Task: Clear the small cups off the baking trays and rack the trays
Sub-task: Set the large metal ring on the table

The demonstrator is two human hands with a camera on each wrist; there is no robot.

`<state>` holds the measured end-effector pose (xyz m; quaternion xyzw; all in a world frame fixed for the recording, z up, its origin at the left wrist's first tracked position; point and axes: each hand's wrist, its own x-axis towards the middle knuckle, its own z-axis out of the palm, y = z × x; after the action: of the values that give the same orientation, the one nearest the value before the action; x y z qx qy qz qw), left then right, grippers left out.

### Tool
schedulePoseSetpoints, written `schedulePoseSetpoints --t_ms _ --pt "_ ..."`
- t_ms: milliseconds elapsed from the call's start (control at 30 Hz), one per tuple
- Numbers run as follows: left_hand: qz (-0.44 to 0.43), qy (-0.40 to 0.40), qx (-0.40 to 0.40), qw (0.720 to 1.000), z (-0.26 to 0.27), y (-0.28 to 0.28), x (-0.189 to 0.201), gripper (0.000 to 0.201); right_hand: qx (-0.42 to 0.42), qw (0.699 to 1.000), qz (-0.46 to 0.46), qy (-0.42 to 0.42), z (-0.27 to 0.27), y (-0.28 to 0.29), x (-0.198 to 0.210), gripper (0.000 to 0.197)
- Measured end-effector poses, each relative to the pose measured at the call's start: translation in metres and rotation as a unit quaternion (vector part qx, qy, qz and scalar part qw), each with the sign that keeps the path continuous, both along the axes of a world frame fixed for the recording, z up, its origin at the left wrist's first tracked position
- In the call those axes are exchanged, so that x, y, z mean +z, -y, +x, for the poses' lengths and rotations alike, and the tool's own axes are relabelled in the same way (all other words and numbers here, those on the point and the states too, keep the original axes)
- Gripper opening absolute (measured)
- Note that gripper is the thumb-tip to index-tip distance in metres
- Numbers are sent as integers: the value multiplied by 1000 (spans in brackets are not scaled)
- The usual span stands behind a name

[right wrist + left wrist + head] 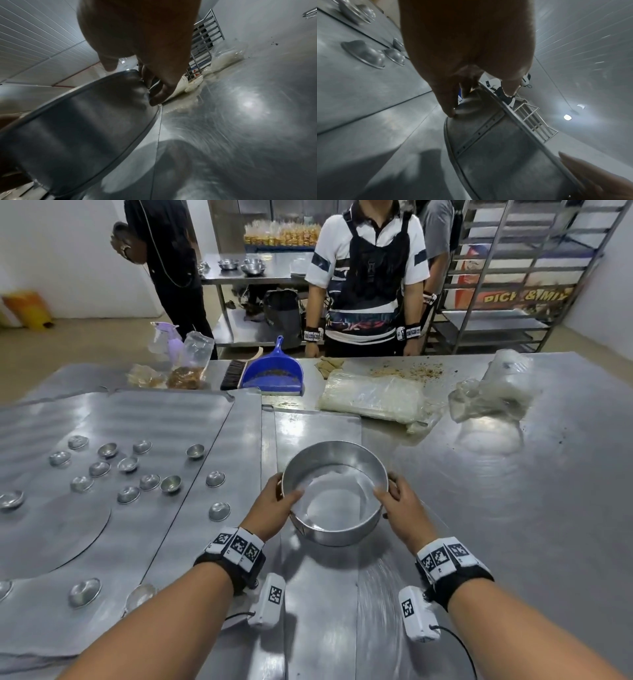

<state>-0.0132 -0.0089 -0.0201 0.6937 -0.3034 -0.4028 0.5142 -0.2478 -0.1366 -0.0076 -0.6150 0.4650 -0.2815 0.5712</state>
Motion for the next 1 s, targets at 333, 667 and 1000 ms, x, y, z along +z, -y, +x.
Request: schedulePoseSetpoints --t_ms 333,667,1000 --pt "41 -9 -128 991 -13 -11 -15 66 -4 997 50 -65 -31 -9 -39 44" --pt "14 40 -51 998 -28 -8 -37 70 21 994 31 -103 -39 -5 -40 55" --pt "3 37 -5 999 -32 -19 -46 67 31 994 36 -97 -47 -6 -47 44"
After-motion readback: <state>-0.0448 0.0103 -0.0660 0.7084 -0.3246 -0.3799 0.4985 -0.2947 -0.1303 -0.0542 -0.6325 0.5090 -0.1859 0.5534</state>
